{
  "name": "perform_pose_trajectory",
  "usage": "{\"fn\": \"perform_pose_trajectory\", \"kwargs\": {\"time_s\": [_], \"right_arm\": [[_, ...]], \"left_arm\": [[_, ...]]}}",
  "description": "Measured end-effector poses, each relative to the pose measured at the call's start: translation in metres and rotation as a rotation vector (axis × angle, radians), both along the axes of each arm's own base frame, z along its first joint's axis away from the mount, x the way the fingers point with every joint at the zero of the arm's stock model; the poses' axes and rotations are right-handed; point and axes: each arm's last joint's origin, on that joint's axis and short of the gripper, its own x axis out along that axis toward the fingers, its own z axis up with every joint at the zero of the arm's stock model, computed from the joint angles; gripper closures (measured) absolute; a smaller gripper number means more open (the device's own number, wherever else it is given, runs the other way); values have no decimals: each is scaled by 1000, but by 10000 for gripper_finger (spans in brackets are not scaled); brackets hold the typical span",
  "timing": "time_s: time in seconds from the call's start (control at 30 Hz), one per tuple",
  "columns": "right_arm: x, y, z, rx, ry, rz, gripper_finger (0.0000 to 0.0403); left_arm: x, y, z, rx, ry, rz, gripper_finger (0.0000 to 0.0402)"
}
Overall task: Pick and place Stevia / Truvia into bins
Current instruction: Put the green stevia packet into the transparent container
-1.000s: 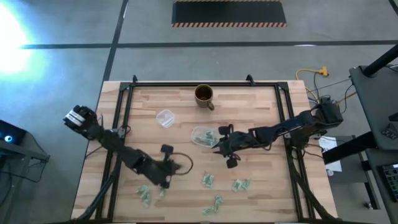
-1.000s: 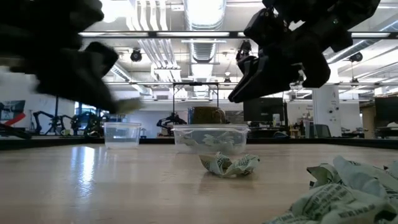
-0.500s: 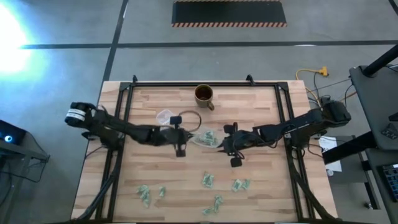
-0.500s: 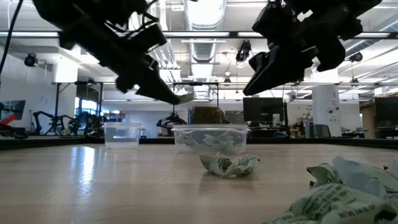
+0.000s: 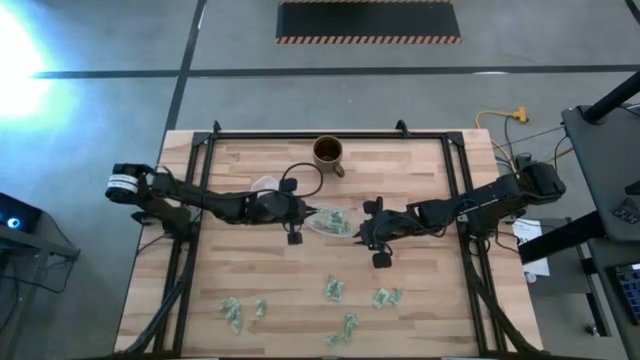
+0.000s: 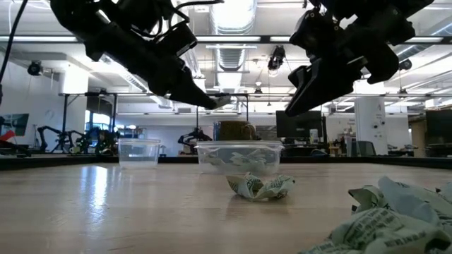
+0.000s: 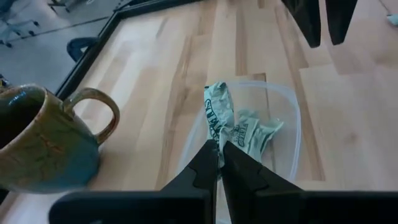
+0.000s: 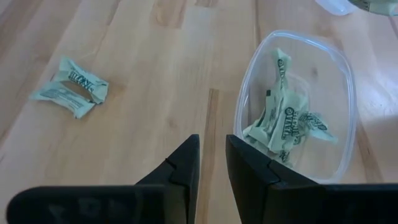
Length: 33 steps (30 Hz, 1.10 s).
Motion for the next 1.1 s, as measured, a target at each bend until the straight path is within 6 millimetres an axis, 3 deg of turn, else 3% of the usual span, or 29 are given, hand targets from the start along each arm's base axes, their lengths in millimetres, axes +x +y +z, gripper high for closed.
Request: {"fn": "perform_pose_trajectory", "kwargs": {"time_s": [0.4,0.77,1.1], "right_arm": [[0,0,0,3,-3,-3,340],[-1,0,-2,-1,18,-1,344],[-1,0,-2,-3,20,0,344]], "left_arm": [[20,-1,-21,-17,47,-32,402],[25,0,-22,26,66,-8,399],[25,0,-21,41,69,-16,283]]}}
